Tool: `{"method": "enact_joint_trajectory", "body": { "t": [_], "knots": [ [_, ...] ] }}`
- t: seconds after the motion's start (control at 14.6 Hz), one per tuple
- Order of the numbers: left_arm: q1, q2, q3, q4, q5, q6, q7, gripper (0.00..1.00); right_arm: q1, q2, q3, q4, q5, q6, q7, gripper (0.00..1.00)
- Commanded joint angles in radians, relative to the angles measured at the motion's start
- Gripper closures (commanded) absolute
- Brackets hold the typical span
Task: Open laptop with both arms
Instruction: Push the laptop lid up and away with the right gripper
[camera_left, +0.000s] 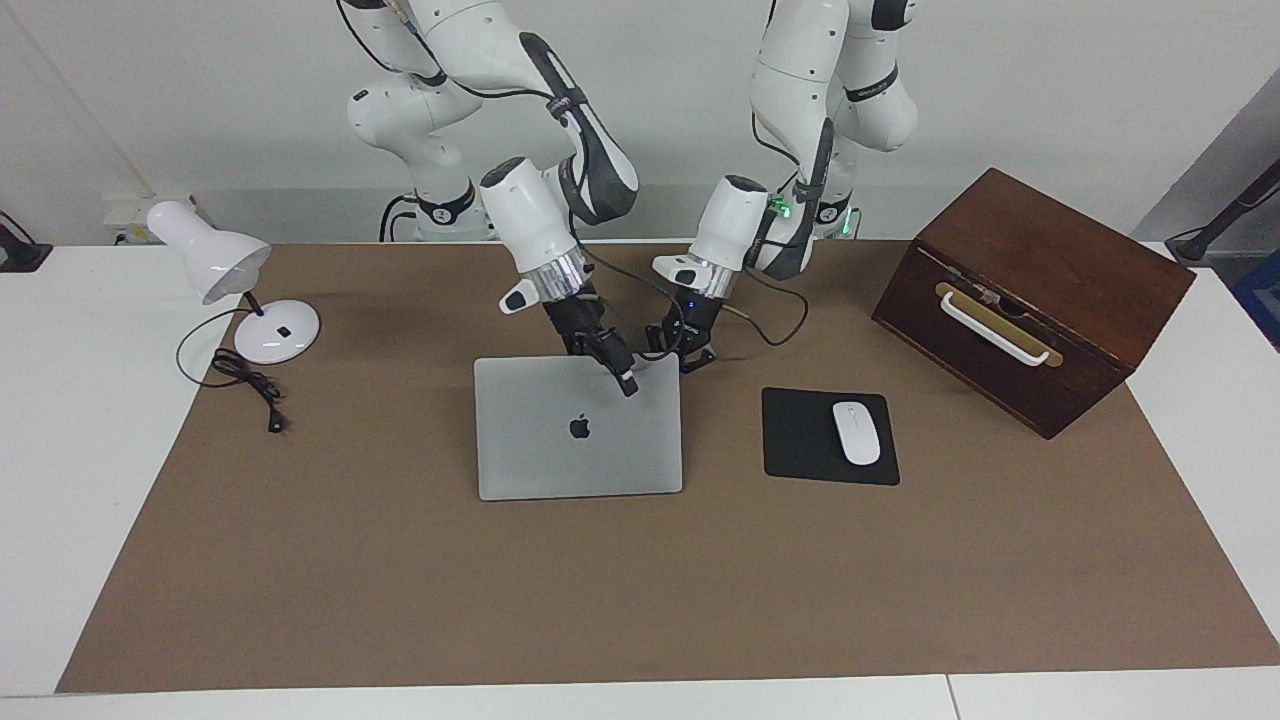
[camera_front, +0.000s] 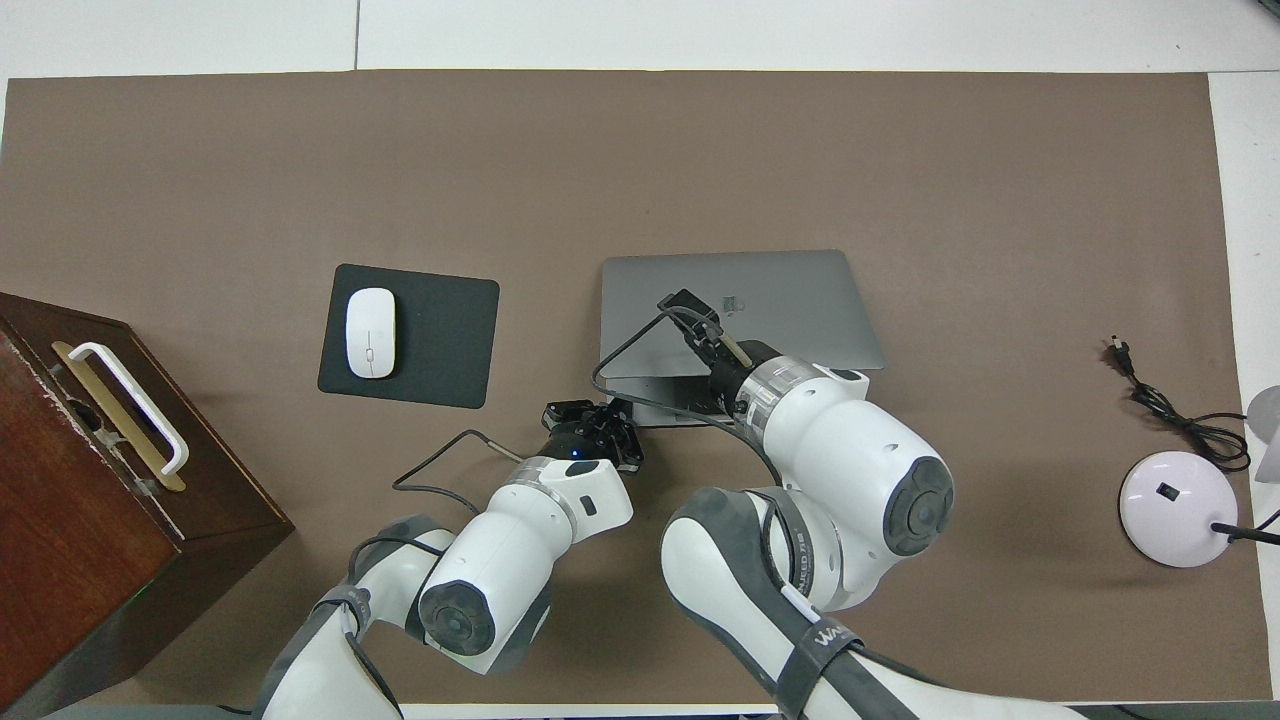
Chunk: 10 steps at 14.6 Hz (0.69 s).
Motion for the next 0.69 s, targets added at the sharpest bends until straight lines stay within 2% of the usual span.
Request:
{"method": "enact_joint_trajectory", "body": {
  "t": [0.0,0.48,0.62],
  "knots": [
    [-0.022,0.048,0.013,0.013,-0.020,0.014,0.001,1.00,-0.034,0.054,0.004,0.096,0.026,-0.051,-0.018,0.00],
    [-0.022,0.050,0.013,0.011,-0.020,0.014,0.001,1.00,-0.046,0.101,0.004,0.177,0.026,-0.097,-0.007,0.00],
    [-0.022,0.051,0.013,0.013,-0.020,0.014,0.001,1.00,-0.048,0.108,0.001,0.205,0.025,-0.141,0.012,0.01]
  ]
}}
